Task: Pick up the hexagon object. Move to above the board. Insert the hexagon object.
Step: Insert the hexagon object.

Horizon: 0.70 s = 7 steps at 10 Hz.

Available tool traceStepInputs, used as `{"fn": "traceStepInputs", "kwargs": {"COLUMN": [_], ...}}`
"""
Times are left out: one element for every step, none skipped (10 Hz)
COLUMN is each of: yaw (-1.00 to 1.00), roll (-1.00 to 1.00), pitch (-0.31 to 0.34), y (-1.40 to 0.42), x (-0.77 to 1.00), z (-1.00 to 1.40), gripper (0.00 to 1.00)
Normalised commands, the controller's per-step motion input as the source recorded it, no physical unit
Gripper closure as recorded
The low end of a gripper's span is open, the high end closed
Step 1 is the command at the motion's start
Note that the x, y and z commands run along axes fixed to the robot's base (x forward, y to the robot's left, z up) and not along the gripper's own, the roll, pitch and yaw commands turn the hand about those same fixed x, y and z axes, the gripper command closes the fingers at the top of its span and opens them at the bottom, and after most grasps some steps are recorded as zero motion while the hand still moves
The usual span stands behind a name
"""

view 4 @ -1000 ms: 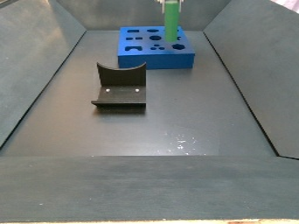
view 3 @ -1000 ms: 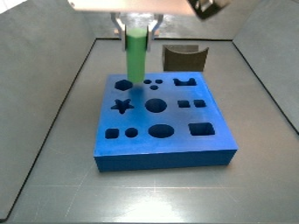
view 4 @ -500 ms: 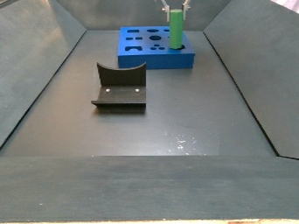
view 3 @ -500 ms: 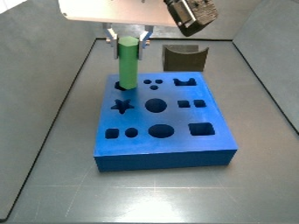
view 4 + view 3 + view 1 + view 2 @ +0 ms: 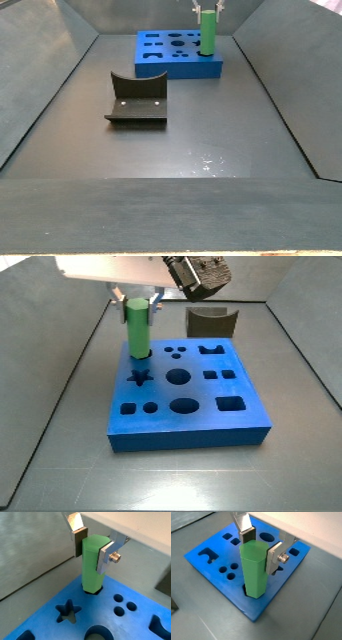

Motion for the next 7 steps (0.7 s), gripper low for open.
{"fn": "traceStepInputs", "kwargs": {"yaw": [0.00,-0.18,0.00,-0.13,-0.09,0.42,0.48], "roll": [0.00,0.12,0.00,0.00,-0.01,-0.24,-0.27], "pitch": [0.000,0.000,0.000,0.000,0.000,-0.029,-0.054], "y": [0.00,-0.17,0.00,0.00,0.00,0.14,0.12], "x": [-0.01,0.00,-0.05,0.00,0.00,-0.02,-0.01], "z": [-0.04,-0.25,0.00,-0.02,-0.11,-0.33,-0.34], "gripper": [1.00,1.00,1.00,1.00,1.00,1.00,1.00]}}
